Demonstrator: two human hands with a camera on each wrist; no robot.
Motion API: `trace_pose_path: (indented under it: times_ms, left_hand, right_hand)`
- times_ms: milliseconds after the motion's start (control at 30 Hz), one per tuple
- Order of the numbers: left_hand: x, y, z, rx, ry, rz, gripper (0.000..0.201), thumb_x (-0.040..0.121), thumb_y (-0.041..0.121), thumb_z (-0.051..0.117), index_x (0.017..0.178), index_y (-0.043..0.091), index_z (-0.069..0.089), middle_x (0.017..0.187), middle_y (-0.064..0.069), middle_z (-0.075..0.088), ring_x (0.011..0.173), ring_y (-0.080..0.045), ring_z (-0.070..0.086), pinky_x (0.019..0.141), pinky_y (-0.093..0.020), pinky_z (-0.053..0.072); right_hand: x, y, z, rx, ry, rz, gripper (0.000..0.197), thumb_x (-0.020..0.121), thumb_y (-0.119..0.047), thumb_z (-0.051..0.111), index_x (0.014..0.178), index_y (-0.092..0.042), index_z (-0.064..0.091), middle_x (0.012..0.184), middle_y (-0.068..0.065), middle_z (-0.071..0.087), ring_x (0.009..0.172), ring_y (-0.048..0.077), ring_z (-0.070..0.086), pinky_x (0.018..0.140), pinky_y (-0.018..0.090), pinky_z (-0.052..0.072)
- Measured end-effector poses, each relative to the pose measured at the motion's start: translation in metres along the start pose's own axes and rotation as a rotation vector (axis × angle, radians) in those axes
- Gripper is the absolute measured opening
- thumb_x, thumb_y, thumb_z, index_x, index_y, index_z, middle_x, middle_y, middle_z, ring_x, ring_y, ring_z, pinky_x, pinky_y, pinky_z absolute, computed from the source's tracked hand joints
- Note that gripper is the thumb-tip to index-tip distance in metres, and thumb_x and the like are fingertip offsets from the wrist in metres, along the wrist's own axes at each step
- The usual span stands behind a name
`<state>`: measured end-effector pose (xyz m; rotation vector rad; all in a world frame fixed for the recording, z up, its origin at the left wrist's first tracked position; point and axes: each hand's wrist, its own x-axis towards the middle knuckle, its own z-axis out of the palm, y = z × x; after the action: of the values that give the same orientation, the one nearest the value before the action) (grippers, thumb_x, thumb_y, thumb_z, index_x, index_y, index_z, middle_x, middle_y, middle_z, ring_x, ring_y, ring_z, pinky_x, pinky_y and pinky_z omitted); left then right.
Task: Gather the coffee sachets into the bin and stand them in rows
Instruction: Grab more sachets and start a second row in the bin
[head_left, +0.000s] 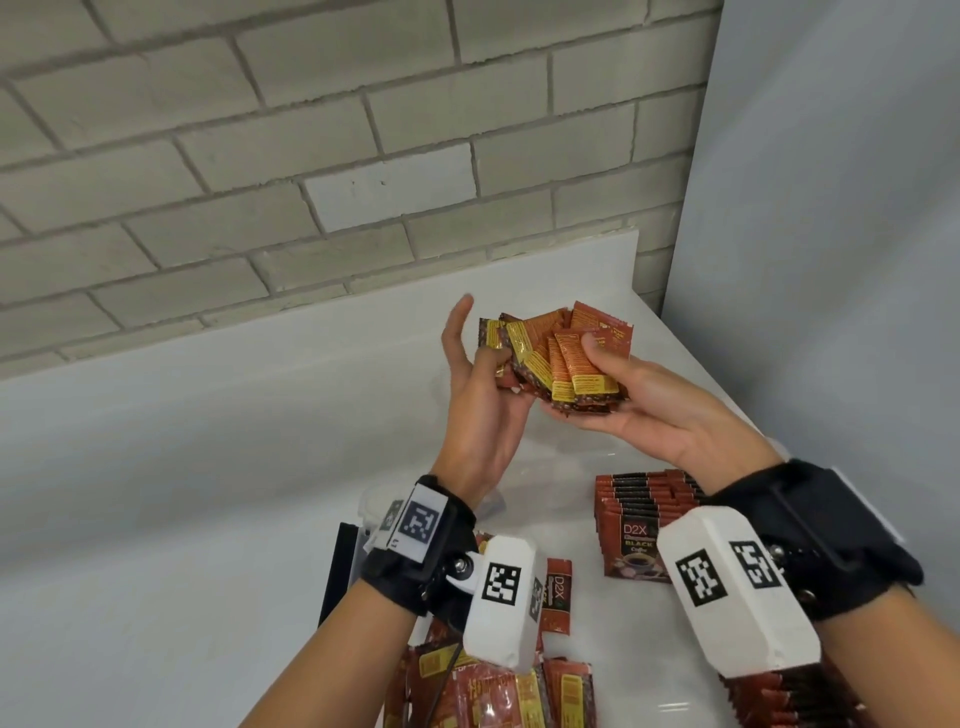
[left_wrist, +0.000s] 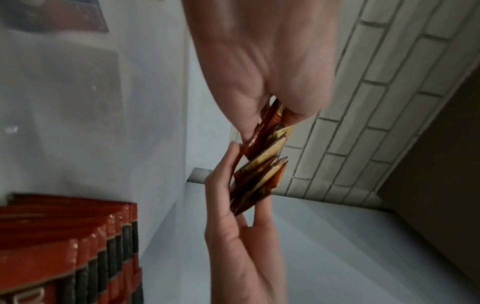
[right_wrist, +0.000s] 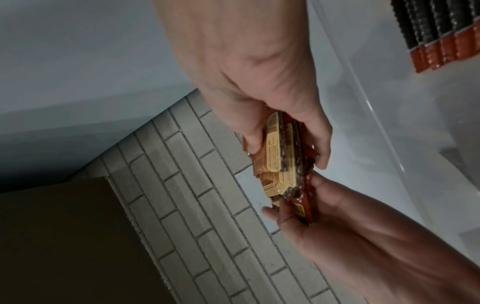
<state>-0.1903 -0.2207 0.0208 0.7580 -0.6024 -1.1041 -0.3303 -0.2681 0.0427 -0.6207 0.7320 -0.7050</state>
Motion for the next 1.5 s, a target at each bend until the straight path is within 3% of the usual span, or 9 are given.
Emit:
trace_pose_path:
  times_ms: [367, 600, 700, 867, 1000, 1067, 1200, 1333, 1500]
  left_hand:
    - [-0.008, 0.003, 0.008, 0.321, -0.104, 0.078, 0.029, 0.096, -0.001, 0.044, 0.113, 0.022, 0.05, 0.109, -0.004, 0.061, 0.098, -0.017, 0.061, 0.078, -0.031, 0.051]
    - [-0.005, 0.025, 0.008, -0.012, -0.172, -0.337, 0.069, 0.077, 0.053, 0.066, 0.133, 0.014, 0.05, 0.129, -0.015, 0.052, 0.118, -0.032, 0.055, 0.107, -0.054, 0.037]
    - [-0.011, 0.024, 0.01, 0.016, -0.331, -0.449, 0.06, 0.073, 0.045, 0.077, 0.122, 0.014, 0.064, 0.122, -0.014, 0.061, 0.112, -0.029, 0.058, 0.104, -0.049, 0.038]
    - [-0.015, 0.022, 0.008, -0.101, -0.464, -0.531, 0.059, 0.072, 0.036, 0.081, 0.124, 0.014, 0.061, 0.127, -0.018, 0.059, 0.127, -0.04, 0.048, 0.103, -0.067, 0.034]
    - [-0.018, 0.019, 0.012, -0.029, -0.455, -0.502, 0.041, 0.077, 0.029, 0.077, 0.113, 0.01, 0.069, 0.119, -0.017, 0.065, 0.116, -0.032, 0.06, 0.099, -0.058, 0.045]
    - [-0.019, 0.021, 0.012, 0.001, -0.403, -0.498, 0.027, 0.084, 0.016, 0.071, 0.109, 0.007, 0.069, 0.112, -0.016, 0.068, 0.108, -0.027, 0.065, 0.096, -0.05, 0.05]
    - [-0.017, 0.023, 0.008, -0.007, -0.366, -0.517, 0.023, 0.085, 0.009, 0.054, 0.102, 0.005, 0.07, 0.102, -0.015, 0.07, 0.097, -0.024, 0.069, 0.092, -0.047, 0.053]
    - [-0.017, 0.024, 0.01, -0.003, -0.365, -0.543, 0.024, 0.082, 0.008, 0.052, 0.087, 0.007, 0.076, 0.093, -0.015, 0.072, 0.089, -0.023, 0.07, 0.085, -0.043, 0.057]
    - [-0.019, 0.021, 0.011, 0.025, -0.353, -0.566, 0.022, 0.072, 0.006, 0.06, 0.091, 0.004, 0.071, 0.092, -0.015, 0.071, 0.087, -0.021, 0.07, 0.079, -0.037, 0.058]
  right_hand:
    - [-0.001, -0.008, -0.002, -0.013, 0.007, -0.082, 0.046, 0.087, -0.024, 0.064, 0.129, -0.009, 0.055, 0.118, 0.012, 0.068, 0.106, 0.024, 0.066, 0.08, 0.041, 0.056]
    - [-0.011, -0.018, -0.002, -0.202, -0.175, -0.245, 0.049, 0.085, -0.021, 0.061, 0.134, -0.018, 0.05, 0.12, 0.008, 0.066, 0.109, 0.021, 0.065, 0.082, 0.03, 0.055]
    - [-0.014, -0.012, 0.004, -0.285, -0.282, -0.257, 0.056, 0.084, -0.017, 0.061, 0.137, -0.027, 0.046, 0.121, 0.008, 0.066, 0.108, 0.022, 0.065, 0.083, 0.03, 0.056]
    - [-0.016, -0.003, 0.007, -0.439, -0.335, -0.33, 0.063, 0.089, -0.024, 0.058, 0.14, -0.049, 0.032, 0.126, 0.004, 0.062, 0.112, 0.023, 0.064, 0.091, 0.041, 0.054]
    - [-0.017, 0.005, 0.012, -0.716, -0.285, -0.465, 0.045, 0.095, -0.036, 0.047, 0.138, -0.042, 0.036, 0.126, -0.004, 0.058, 0.11, 0.011, 0.063, 0.087, 0.027, 0.055]
    - [-0.013, 0.01, 0.013, -0.996, -0.175, -0.573, 0.04, 0.1, -0.042, 0.039, 0.139, -0.037, 0.035, 0.127, -0.006, 0.05, 0.121, 0.01, 0.05, 0.093, 0.019, 0.046]
    - [-0.006, 0.012, 0.006, -1.31, 0.015, -0.825, 0.048, 0.094, -0.044, 0.032, 0.141, -0.033, 0.033, 0.147, -0.004, 0.027, 0.133, 0.002, 0.015, 0.111, 0.027, 0.023]
    - [-0.007, 0.011, 0.002, -1.262, -0.152, -0.848, 0.04, 0.103, -0.025, 0.028, 0.139, -0.039, 0.036, 0.14, -0.005, 0.042, 0.128, -0.001, 0.036, 0.102, 0.02, 0.033]
    - [-0.012, 0.017, 0.009, -1.172, -0.158, -0.797, 0.046, 0.097, -0.058, 0.02, 0.137, -0.043, 0.038, 0.117, -0.023, 0.043, 0.12, 0.004, 0.041, 0.102, 0.03, 0.041]
